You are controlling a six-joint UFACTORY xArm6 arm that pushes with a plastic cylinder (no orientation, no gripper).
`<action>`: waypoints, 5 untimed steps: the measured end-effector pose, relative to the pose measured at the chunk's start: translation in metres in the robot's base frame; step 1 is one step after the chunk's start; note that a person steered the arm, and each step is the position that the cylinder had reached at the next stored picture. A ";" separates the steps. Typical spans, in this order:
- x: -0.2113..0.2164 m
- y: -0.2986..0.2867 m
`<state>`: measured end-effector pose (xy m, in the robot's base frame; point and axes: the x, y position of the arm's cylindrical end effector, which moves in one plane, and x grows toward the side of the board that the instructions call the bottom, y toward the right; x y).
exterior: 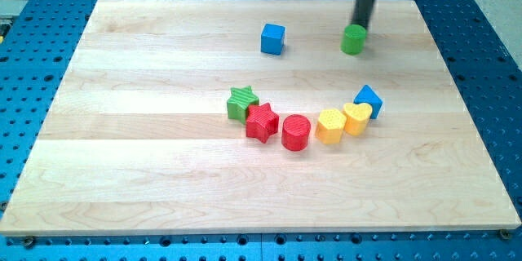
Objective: Slide the blue cube and green circle horizontally to each other
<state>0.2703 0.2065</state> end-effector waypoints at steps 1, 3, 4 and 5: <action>0.020 0.016; 0.046 -0.017; 0.047 -0.023; 0.047 -0.047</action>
<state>0.3173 0.1597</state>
